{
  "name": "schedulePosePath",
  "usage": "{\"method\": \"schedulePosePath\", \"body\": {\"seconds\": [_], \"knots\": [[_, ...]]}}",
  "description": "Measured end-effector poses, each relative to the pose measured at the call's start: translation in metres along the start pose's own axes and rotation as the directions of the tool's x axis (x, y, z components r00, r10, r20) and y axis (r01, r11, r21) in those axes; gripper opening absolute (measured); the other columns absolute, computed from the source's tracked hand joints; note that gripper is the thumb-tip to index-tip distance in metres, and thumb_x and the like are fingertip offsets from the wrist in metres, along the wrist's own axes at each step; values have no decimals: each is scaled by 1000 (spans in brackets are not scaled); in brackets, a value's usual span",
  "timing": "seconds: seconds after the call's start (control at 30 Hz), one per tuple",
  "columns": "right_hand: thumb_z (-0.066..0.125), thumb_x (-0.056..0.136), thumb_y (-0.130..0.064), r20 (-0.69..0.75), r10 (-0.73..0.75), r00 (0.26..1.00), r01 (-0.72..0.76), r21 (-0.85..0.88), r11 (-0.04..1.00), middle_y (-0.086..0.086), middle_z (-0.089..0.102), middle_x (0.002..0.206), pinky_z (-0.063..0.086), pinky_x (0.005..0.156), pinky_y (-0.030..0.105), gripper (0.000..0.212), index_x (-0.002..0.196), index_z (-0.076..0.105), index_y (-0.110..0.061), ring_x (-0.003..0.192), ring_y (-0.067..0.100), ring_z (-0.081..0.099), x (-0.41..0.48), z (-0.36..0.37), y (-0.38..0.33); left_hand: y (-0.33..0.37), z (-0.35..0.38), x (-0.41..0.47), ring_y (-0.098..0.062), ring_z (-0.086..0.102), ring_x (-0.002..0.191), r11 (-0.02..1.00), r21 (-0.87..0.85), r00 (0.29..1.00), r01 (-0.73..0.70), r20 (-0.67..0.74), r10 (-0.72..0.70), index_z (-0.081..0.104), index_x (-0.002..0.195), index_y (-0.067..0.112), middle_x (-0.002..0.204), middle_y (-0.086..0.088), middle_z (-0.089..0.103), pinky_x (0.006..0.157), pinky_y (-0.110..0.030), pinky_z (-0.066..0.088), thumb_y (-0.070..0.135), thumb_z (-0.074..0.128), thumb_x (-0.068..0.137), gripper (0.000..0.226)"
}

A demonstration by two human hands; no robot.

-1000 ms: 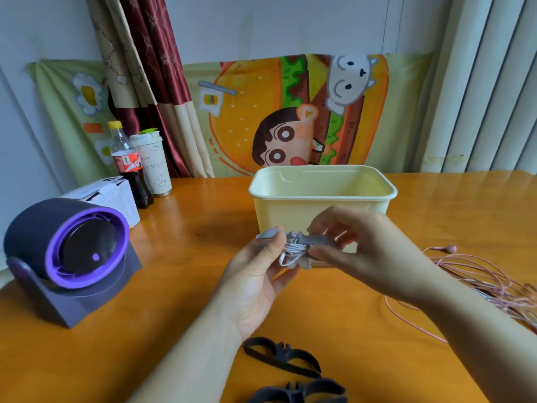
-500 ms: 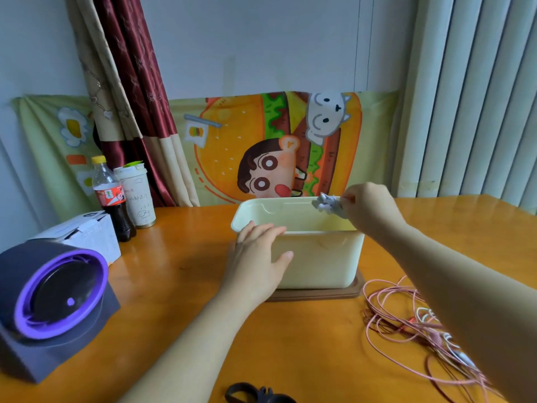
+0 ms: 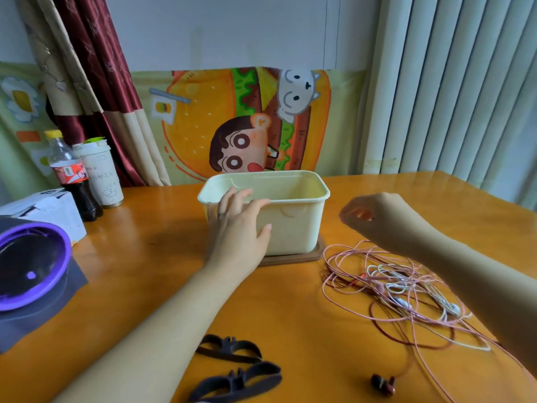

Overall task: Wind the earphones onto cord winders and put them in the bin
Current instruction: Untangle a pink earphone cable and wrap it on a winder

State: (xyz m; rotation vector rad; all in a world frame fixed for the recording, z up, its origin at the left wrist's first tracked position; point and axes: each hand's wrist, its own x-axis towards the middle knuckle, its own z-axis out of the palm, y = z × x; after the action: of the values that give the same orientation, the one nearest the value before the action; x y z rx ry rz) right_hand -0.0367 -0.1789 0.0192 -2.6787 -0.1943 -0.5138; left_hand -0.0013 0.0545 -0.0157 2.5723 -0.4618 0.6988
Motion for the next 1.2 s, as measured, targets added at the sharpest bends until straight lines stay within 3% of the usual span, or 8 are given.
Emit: {"method": "schedulePosePath", "body": {"seconds": [0.17,0.27,0.37,0.57,0.87,0.97,1.07,1.2], "knots": [[62,90,-23,339,32,940,7,-112,994,-9,70,99,51,74,10,18,106,70,-19,83,0,64,-45,-23,36,56,15,-20,-12,44,127,963,-164,879,-213,398,262,59,128,32,134,12,54,119,-36,13,34,54,97,31],[60,92,-22,415,65,907,-7,-139,990,-8,70,105,49,76,7,20,110,69,-20,86,-2,63,-62,-32,56,84,35,-30,-13,50,122,943,-184,733,-277,593,332,60,127,32,131,10,57,111,-35,35,44,56,95,35],[57,94,-21,351,63,934,-6,-163,987,-8,66,115,47,77,8,25,118,64,-22,93,0,59,-68,-23,66,96,50,-36,-14,56,116,947,-145,701,-286,642,310,63,123,31,127,9,62,102,-38,45,43,54,96,31],[57,87,-53,314,216,924,-132,-268,954,1,66,114,52,86,37,43,111,69,-19,102,20,60,-58,10,64,99,50,-34,-14,55,117,960,-50,760,-274,601,248,59,128,31,130,8,60,97,-31,43,40,52,98,32],[52,96,-21,55,97,994,-103,103,989,-7,61,72,45,53,14,6,95,58,-18,64,5,57,-19,-52,28,105,12,8,-7,38,134,910,-408,934,-77,289,209,32,147,35,146,13,42,102,-20,29,28,62,94,61],[57,94,-25,-84,-2,996,12,120,993,-10,58,66,40,49,10,6,90,61,-21,58,2,53,-11,-84,6,125,-3,33,-5,43,121,835,-550,945,-6,271,185,38,144,28,134,14,49,91,-17,33,24,63,93,56],[62,91,-27,-207,-51,977,95,209,973,-10,53,58,34,43,13,9,89,66,-19,46,2,44,-6,-111,-9,139,-14,49,-10,58,97,750,-660,949,45,263,175,61,114,18,101,4,67,67,-6,42,15,55,97,18],[66,87,-12,-245,-40,969,85,173,981,-11,51,59,35,43,10,7,88,66,-19,46,-4,48,-8,-133,-8,131,-31,61,-11,62,81,805,-590,996,57,92,-4,63,94,22,77,6,65,59,-16,41,15,47,100,18]]}}
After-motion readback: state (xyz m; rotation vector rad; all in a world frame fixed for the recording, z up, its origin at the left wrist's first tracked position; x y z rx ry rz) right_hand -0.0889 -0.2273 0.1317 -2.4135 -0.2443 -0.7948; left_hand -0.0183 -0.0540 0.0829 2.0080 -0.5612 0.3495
